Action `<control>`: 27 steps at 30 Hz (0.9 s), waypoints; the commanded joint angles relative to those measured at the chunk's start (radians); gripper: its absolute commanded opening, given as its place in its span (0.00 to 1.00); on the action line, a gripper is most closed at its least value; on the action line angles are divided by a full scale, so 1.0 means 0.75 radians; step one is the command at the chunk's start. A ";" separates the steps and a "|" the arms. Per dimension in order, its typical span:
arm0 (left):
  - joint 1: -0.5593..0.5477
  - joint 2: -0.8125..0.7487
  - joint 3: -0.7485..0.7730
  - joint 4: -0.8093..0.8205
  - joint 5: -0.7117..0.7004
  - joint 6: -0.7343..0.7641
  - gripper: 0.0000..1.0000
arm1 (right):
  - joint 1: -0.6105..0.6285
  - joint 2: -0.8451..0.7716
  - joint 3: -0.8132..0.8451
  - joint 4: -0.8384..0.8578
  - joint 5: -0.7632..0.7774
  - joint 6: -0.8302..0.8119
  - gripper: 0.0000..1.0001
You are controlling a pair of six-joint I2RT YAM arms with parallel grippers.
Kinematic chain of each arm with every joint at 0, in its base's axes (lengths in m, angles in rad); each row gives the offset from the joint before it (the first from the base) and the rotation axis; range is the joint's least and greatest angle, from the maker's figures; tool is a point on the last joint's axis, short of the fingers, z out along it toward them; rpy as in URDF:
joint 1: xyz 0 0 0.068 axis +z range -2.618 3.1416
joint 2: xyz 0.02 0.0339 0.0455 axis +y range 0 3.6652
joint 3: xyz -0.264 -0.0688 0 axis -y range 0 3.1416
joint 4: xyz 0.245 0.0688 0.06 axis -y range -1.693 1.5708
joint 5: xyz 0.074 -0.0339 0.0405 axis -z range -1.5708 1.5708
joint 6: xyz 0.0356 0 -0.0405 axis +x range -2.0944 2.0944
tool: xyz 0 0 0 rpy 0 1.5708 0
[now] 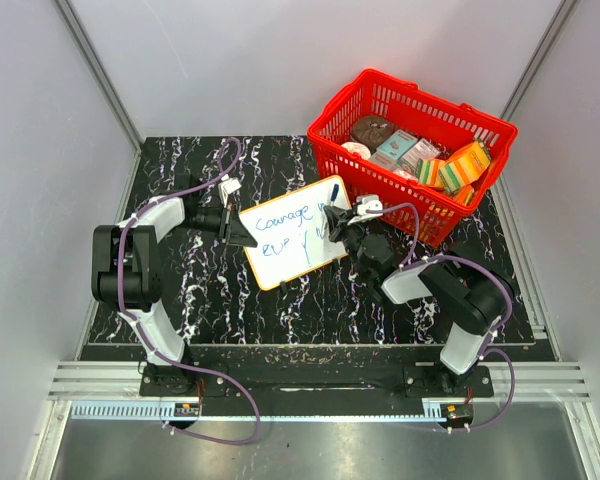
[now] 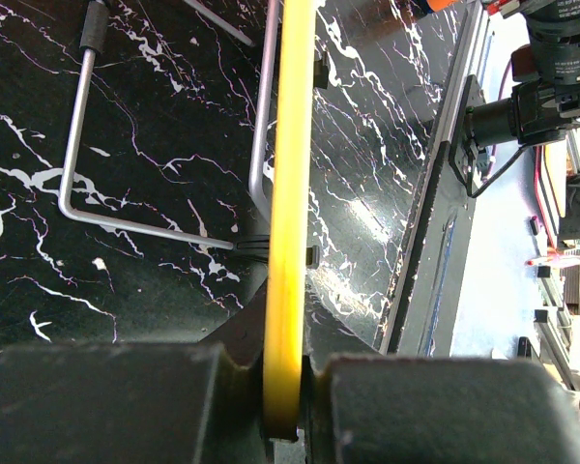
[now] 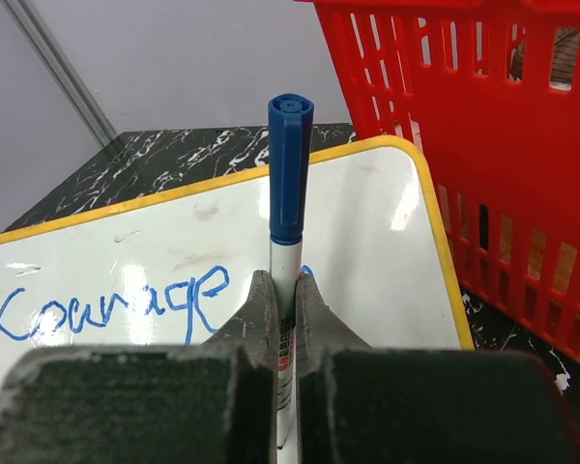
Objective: Write a sentence on the whiteboard
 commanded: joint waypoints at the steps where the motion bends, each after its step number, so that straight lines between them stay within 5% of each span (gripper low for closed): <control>1: -0.012 -0.021 0.015 0.013 -0.251 0.102 0.00 | -0.003 -0.091 0.001 0.274 0.020 -0.012 0.00; 27: -0.012 -0.021 0.009 0.011 -0.253 0.104 0.00 | -0.042 -0.026 0.070 0.257 -0.034 0.027 0.00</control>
